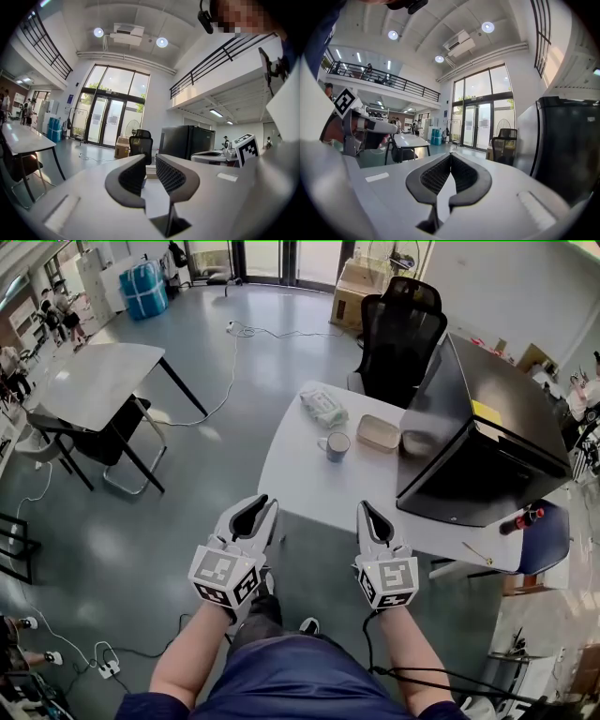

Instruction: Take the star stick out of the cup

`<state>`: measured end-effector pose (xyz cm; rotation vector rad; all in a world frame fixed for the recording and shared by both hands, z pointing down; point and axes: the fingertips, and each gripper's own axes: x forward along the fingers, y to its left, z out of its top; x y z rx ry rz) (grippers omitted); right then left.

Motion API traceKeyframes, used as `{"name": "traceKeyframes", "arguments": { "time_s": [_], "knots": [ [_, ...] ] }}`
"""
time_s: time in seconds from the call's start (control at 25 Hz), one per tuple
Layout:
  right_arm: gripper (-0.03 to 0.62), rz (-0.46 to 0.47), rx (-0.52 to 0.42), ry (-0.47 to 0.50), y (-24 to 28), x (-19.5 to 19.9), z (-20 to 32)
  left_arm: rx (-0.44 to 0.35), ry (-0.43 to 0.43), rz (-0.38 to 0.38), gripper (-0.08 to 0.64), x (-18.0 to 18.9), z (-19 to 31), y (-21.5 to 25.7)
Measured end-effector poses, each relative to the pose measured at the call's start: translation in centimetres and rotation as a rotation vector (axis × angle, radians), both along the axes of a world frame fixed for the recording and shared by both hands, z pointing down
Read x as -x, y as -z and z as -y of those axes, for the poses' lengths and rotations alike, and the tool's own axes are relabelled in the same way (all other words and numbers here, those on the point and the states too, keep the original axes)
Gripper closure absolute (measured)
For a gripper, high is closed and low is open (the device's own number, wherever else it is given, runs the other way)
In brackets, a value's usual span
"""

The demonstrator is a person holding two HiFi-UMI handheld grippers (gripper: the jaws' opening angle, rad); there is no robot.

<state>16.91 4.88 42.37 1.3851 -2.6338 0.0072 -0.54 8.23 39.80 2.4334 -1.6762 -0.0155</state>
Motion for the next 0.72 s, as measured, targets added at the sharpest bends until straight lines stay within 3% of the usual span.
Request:
{"name": "traceKeyframes", "arguments": {
  "time_s": [0.32, 0.72],
  "knots": [
    [0.584, -0.077, 0.002, -0.093, -0.9, 1.7, 5.3, -0.014, -0.086, -0.024, 0.491, 2.5, 8.1, -0.3],
    [0.581, -0.162, 0.067, -0.194, -2.6, 4.2, 10.9, 0.024, -0.204, -0.049, 0.491, 5.9, 15.5, -2.2]
  ]
}}
